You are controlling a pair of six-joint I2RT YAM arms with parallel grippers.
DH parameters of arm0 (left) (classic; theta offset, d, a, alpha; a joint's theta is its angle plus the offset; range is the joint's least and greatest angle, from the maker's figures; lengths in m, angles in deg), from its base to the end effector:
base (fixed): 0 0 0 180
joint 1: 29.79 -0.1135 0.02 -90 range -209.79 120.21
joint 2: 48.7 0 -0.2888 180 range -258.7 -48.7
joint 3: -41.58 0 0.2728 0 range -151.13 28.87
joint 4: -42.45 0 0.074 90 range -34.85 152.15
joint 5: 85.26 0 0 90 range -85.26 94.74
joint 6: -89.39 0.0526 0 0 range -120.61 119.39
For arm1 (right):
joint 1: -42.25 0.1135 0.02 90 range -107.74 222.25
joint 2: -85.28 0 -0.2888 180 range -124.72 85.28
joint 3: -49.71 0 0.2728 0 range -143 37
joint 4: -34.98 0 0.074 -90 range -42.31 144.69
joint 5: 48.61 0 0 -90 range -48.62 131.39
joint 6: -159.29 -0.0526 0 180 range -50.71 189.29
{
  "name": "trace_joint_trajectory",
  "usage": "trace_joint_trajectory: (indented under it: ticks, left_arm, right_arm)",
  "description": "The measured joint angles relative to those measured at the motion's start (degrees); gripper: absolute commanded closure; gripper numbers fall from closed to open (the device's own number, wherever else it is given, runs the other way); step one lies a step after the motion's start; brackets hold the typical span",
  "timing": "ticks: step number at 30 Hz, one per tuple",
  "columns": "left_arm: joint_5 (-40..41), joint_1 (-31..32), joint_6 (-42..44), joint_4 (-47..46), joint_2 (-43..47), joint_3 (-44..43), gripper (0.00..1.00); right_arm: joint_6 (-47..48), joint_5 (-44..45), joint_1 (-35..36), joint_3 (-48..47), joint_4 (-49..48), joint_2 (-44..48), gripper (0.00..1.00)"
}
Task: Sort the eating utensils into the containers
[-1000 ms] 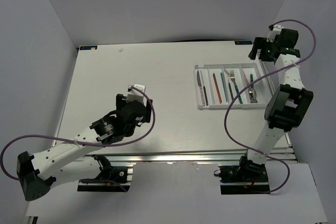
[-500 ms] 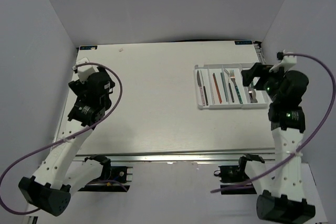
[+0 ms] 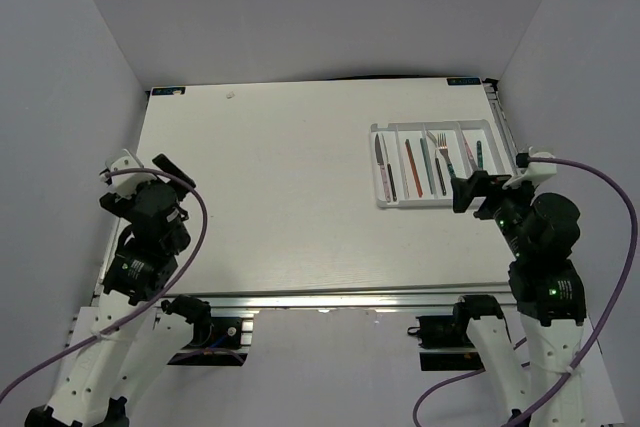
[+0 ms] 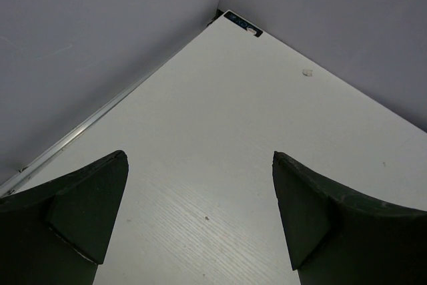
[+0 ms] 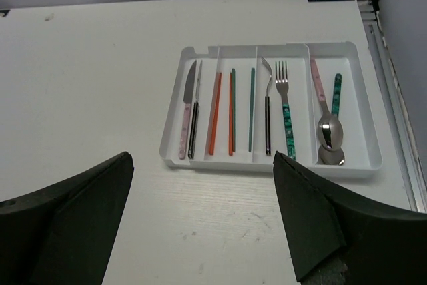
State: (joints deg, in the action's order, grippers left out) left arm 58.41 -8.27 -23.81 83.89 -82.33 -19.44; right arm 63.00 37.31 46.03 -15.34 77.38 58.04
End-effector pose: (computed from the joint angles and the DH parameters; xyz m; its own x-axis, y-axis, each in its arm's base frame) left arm 0.1307 -0.0060 0.3734 -0.0068 -0.2482 -0.9687 -0.5575 0.8051 -0.2024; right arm 0.1043 0.0106 0.4028 -0.0943 0.1033 -0.9902 -0.1270 0.9852 0.1149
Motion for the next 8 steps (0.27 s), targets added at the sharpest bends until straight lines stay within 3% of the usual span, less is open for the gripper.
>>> trace_joint_trajectory:
  ticks: [8]
  left_arm:
    - [-0.1, 0.0, 0.0, 1.0, -0.7, 2.3, 0.02]
  right_arm:
    - [0.0, 0.3, 0.0, 2.4, 3.3, -0.7, 0.11]
